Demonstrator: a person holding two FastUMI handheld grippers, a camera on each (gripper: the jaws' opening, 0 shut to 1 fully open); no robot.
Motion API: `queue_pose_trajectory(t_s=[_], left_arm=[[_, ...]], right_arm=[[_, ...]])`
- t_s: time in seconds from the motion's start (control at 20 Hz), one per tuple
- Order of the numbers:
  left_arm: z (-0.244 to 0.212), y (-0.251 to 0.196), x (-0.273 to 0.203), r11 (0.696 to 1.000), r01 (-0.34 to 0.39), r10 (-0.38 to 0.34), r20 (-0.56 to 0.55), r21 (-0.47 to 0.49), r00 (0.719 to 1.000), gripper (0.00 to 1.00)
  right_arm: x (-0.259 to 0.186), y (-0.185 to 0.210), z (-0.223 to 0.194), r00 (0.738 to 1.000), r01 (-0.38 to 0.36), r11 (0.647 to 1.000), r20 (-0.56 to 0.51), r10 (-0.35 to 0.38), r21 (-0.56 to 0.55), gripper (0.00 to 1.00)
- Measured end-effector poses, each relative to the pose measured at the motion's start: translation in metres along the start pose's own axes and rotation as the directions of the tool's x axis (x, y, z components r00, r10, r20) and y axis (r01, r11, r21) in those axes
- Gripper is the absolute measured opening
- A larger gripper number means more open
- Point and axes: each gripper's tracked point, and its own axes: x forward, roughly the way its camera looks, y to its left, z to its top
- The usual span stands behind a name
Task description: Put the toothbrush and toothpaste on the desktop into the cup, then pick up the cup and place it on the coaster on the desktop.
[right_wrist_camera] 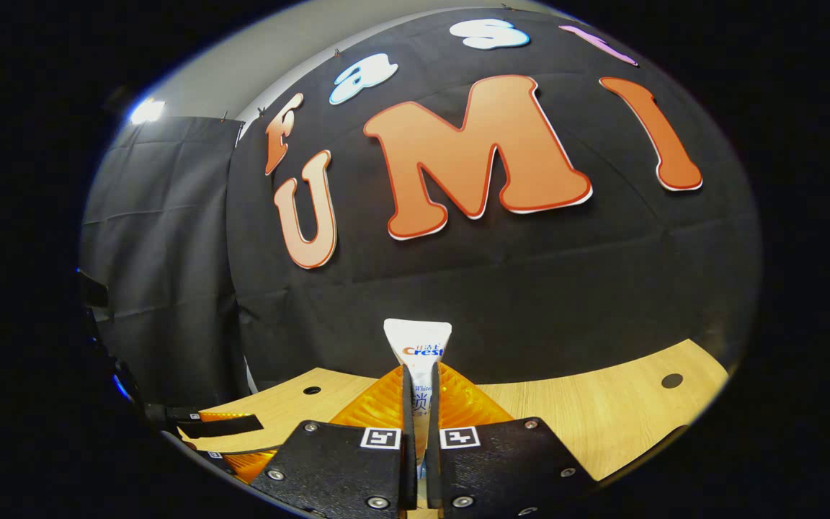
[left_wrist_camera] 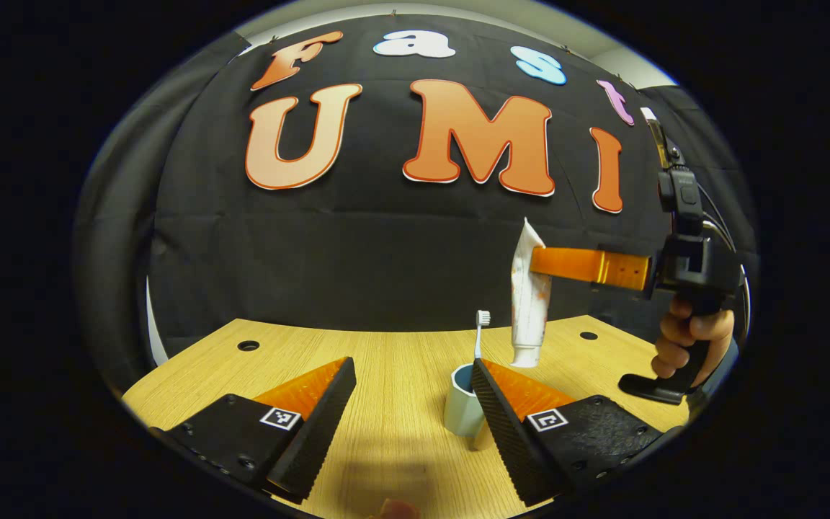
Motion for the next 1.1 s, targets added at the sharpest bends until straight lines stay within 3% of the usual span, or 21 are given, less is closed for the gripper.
queue_pose_trajectory(t_s=[0.45,0.9,1.1], left_arm=[[-0.019,0.021,0.000,0.999,-0.037,0.036,-0.045,-0.030,0.998,0.98],[-0.039,0.022,0.001,0.997,-0.042,0.035,-0.097,-0.068,0.995,0.98],[-0.045,0.012,-0.002,0.997,-0.026,0.016,-0.118,-0.079,0.993,0.98]], right_arm=[[0.029,0.016,-0.041,0.999,-0.028,0.996,-0.032,0.025,-0.081,0.05],[0.023,0.014,-0.071,0.997,0.019,0.982,-0.072,-0.033,-0.186,0.07],[0.012,0.014,-0.077,0.994,0.023,0.976,-0.101,-0.045,-0.214,0.14]])
